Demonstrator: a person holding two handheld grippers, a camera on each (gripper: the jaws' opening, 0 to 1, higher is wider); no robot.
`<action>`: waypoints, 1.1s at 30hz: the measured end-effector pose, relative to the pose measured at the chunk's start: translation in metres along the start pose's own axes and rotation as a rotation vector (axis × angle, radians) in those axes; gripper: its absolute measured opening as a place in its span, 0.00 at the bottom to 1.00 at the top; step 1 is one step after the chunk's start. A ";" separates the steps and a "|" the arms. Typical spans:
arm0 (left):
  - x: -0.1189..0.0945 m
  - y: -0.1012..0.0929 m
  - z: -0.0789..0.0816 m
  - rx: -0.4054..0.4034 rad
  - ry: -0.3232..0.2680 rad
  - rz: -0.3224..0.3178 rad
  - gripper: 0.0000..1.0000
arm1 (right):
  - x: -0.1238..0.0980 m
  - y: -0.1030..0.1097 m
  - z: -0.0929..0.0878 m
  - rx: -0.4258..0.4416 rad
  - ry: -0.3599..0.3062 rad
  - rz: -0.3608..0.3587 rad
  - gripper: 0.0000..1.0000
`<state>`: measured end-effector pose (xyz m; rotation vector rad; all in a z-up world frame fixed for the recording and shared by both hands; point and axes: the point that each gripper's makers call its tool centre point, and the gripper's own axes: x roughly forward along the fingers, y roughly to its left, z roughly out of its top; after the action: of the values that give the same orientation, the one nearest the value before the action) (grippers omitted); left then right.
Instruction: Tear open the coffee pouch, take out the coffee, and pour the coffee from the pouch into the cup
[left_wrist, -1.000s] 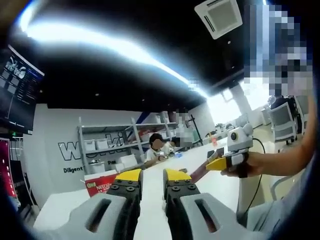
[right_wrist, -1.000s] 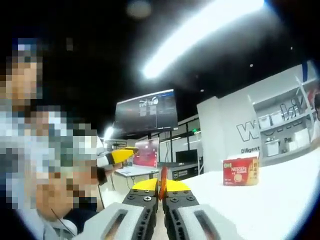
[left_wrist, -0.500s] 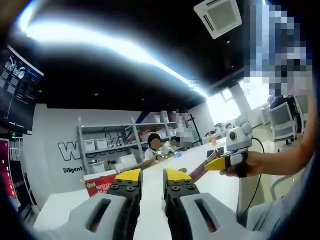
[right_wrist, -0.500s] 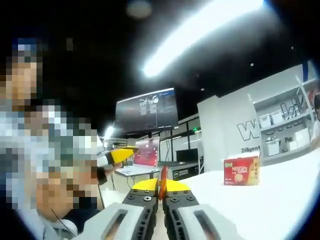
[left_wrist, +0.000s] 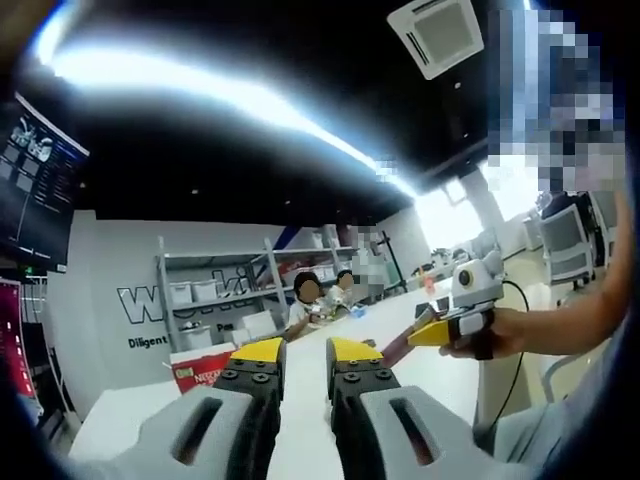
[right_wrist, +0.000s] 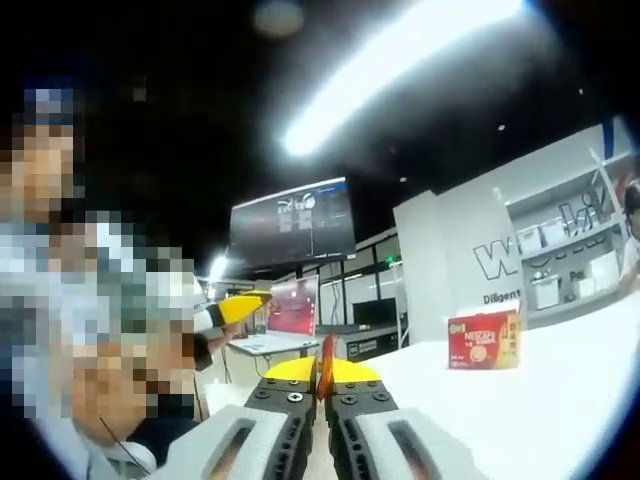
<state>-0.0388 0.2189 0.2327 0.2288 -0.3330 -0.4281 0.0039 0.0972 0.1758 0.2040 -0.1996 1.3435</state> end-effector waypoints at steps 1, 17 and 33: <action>0.000 0.001 -0.001 0.000 0.003 0.000 0.19 | -0.001 0.000 0.001 -0.003 -0.001 0.001 0.04; 0.004 -0.001 -0.008 -0.006 0.020 -0.013 0.19 | -0.002 -0.004 0.003 0.003 -0.007 0.002 0.04; -0.003 0.013 -0.007 -0.014 0.014 0.014 0.19 | -0.007 -0.002 0.002 0.029 -0.015 0.004 0.04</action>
<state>-0.0338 0.2322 0.2294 0.2153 -0.3172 -0.4146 0.0040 0.0897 0.1760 0.2383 -0.1930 1.3503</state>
